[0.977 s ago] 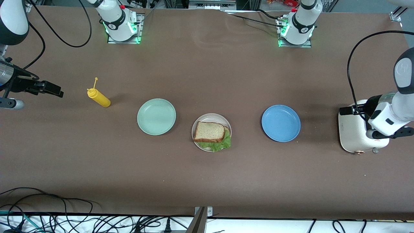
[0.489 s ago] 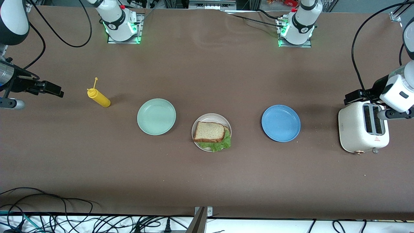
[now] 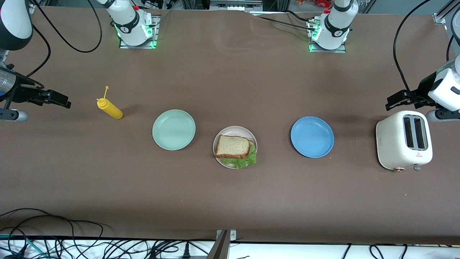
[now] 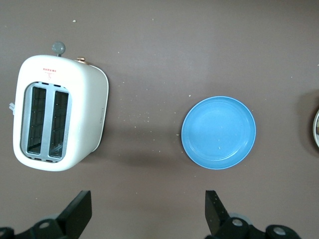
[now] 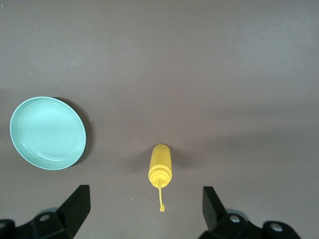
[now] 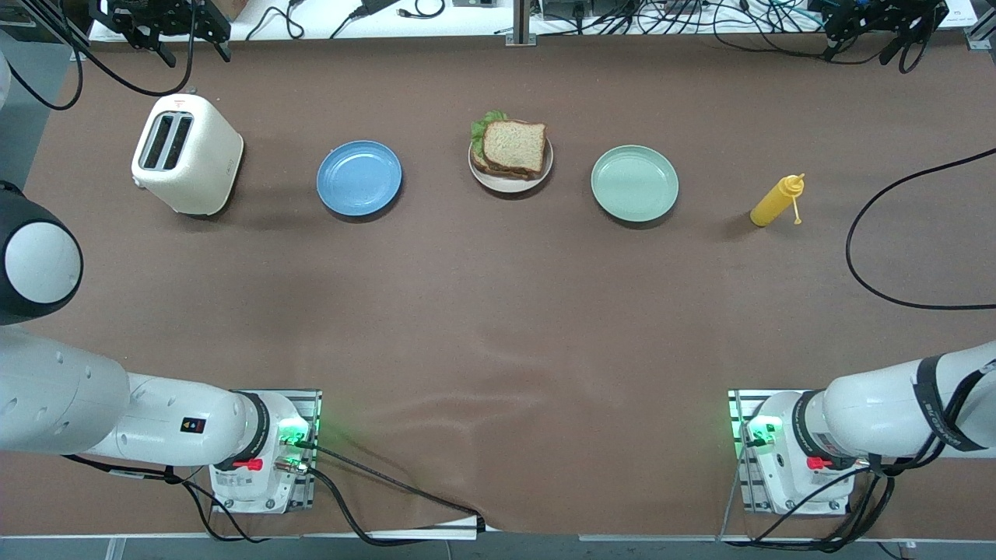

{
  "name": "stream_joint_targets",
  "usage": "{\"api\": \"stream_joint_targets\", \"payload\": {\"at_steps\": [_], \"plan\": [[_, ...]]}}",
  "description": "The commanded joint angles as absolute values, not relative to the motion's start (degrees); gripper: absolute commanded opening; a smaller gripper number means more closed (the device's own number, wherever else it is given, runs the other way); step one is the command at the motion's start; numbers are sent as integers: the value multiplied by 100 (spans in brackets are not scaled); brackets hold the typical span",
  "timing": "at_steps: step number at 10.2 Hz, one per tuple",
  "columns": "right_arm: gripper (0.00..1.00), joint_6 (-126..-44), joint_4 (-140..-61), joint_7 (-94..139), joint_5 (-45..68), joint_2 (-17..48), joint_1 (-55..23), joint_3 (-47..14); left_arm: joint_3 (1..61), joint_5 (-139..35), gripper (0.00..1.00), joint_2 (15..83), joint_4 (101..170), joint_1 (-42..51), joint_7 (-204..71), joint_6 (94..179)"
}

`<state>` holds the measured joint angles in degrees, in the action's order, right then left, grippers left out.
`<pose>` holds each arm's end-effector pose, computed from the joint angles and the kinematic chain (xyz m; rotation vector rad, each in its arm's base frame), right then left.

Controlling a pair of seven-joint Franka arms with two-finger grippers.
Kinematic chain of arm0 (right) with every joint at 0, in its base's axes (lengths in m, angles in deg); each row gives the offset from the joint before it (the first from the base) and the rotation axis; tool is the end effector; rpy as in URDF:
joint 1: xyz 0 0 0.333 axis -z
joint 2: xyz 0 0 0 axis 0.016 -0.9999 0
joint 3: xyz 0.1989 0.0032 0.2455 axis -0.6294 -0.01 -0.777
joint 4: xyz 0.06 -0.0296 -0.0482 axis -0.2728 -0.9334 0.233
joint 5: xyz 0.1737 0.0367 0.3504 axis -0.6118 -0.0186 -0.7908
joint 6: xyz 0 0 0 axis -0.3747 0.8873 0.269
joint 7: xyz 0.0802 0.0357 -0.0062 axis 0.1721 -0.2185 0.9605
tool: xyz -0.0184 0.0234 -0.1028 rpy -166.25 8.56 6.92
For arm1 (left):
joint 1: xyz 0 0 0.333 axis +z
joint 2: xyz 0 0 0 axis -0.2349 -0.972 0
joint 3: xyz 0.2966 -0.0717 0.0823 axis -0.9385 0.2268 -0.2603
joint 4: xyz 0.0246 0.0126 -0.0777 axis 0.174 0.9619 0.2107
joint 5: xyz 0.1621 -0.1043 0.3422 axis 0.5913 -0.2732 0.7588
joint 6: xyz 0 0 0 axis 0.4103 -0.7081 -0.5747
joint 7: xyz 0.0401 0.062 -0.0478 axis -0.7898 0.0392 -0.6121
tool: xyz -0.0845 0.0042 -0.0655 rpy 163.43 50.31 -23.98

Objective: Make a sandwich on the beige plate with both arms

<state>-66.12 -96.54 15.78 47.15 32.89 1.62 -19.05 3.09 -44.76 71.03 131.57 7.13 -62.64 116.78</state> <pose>0.5868 -0.0314 0.5305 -3.1171 0.1467 0.1242 0.5781 0.0254 0.5468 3.1178 0.1638 -0.0742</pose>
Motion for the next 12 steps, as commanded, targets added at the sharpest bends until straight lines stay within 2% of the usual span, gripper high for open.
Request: {"api": "stream_joint_targets", "payload": {"at_steps": [1,3,5,9,12], "plan": [[100,-6688,-9823,1513,4810,3462,206,-1970,513,-4269,100,7193,13137,822,-6318,11714],[100,-6688,-9832,1513,4810,3462,206,-1970,618,-4330,100,6983,12804,787,-6309,11172],[100,-6688,-9823,1513,4810,3462,206,-1970,610,-4339,100,6859,12356,804,-6301,11020],[100,-6688,-9814,1513,4827,3462,197,-1979,610,-4313,100,6780,12196,787,-6309,10906],[100,-6688,-9797,1504,5310,3471,197,-1997,637,-4269,100,6656,12169,647,-6310,10695]]}}
